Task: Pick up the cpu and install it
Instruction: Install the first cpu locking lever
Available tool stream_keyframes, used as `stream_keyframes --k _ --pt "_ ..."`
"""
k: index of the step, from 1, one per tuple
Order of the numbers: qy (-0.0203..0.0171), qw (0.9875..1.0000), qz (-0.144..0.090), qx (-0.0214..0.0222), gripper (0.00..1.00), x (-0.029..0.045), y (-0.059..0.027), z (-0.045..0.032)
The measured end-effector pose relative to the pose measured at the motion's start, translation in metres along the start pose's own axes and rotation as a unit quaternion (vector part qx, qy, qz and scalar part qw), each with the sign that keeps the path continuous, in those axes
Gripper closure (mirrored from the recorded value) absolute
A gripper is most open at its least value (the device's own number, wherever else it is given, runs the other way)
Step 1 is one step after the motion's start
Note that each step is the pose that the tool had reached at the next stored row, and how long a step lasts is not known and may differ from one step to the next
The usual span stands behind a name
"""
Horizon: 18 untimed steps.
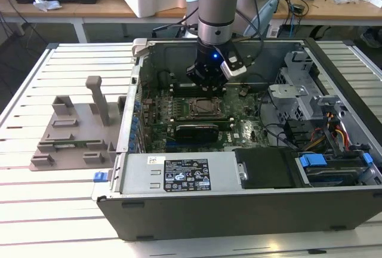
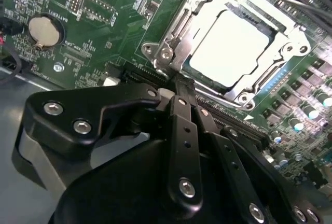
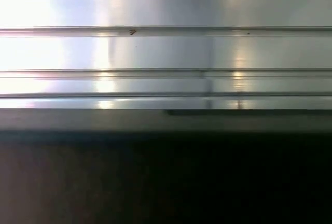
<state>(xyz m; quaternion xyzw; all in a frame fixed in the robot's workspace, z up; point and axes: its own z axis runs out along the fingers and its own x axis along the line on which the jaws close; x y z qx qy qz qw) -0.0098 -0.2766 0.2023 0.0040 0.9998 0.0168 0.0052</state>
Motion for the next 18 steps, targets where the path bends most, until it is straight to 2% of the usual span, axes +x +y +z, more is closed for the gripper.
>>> stream_keyframes --k 2,4,7,8,11,18 --pt "-0.0001 1.0 0.0 -0.0001 0.89 0.0 0.0001 -0.0022" --pt "-0.0006 1.0 0.0 0.0006 0.89 -0.0001 0.0002 -0.0077" --pt "-0.0014 1.0 0.0 0.0042 0.89 -0.0001 -0.0027 -0.0112" --pt "-0.0015 1.0 0.0 0.0074 0.89 0.0 -0.0062 -0.0114" --pt "-0.0016 0.9999 0.0 0.0117 0.89 0.0 -0.0132 -0.0116" --pt "-0.0015 0.9999 0.0 0.0127 0.89 -0.0001 -0.0287 -0.0121"
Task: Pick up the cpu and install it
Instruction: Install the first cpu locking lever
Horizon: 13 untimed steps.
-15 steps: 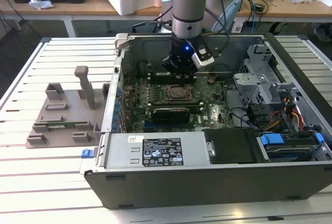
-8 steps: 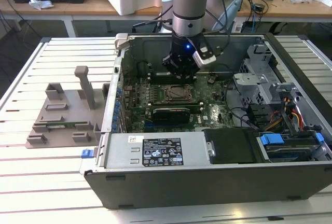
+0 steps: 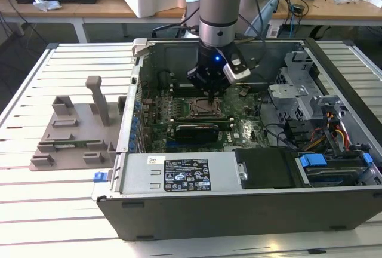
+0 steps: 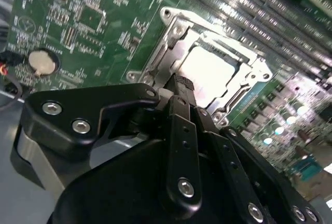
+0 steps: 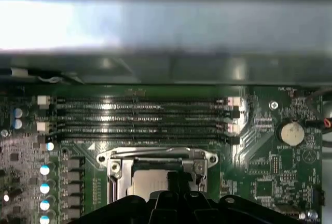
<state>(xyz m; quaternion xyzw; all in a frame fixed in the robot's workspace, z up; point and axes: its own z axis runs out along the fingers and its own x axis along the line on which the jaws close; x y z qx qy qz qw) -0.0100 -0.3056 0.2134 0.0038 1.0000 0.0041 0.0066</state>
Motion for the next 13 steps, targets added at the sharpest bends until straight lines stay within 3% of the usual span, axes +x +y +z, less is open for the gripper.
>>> stream_keyframes --k 3,6,10,13 --pt "0.0 1.0 0.0 0.0 0.89 0.0 -0.0065 0.0" --pt "0.0 1.0 0.0 0.0001 0.89 0.0 -0.0072 -0.0018" --pt "0.0 1.0 0.0 0.0001 0.89 -0.0002 -0.0071 -0.0147" --pt "0.0 1.0 0.0 0.0002 0.89 -0.0004 -0.007 -0.0302"
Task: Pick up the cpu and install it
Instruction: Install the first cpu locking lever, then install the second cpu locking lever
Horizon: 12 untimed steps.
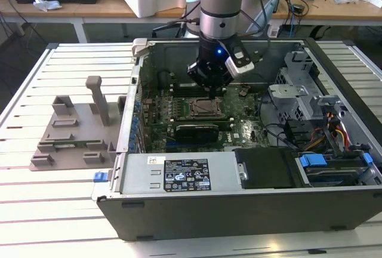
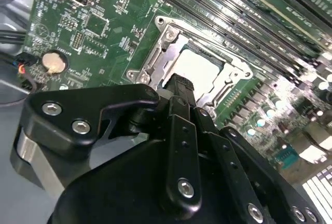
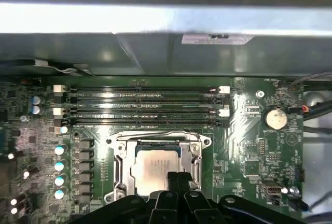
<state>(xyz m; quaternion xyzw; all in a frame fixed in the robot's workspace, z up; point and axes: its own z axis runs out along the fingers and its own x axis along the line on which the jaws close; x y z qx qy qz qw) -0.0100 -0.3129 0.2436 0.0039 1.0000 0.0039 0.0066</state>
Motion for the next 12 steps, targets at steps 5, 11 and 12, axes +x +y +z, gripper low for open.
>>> stream_keyframes --k 5,11,12 --pt "0.0 1.0 0.0 0.0004 0.89 -0.0004 0.0002 -0.0282" --pt "0.0 1.0 0.0 0.0005 0.89 -0.0004 0.0002 -0.0283" --pt "0.0 1.0 0.0 0.0006 0.89 -0.0003 0.0 -0.0284"
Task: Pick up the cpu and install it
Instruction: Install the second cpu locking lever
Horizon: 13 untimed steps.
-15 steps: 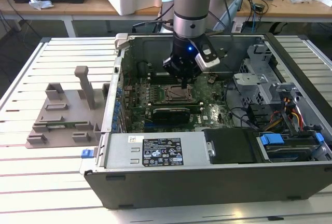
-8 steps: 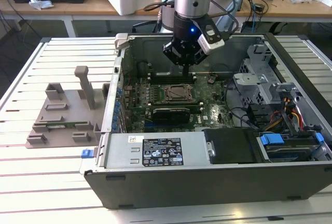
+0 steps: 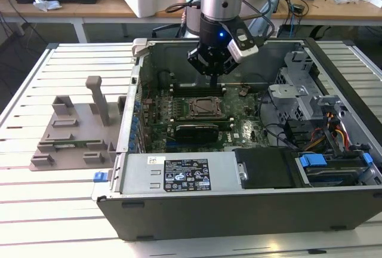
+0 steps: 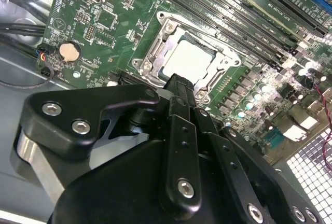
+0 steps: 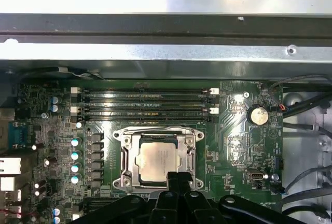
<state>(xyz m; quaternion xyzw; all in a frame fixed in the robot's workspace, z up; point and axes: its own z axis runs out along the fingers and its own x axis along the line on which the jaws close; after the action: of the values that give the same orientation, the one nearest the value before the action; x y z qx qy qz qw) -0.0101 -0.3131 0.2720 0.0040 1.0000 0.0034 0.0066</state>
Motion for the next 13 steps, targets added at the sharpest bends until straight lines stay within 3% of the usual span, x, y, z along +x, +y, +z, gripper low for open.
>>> stream_keyframes --k 13 --pt "0.0 1.0 0.0 -0.0001 0.89 -0.0002 -0.0184 0.0002"
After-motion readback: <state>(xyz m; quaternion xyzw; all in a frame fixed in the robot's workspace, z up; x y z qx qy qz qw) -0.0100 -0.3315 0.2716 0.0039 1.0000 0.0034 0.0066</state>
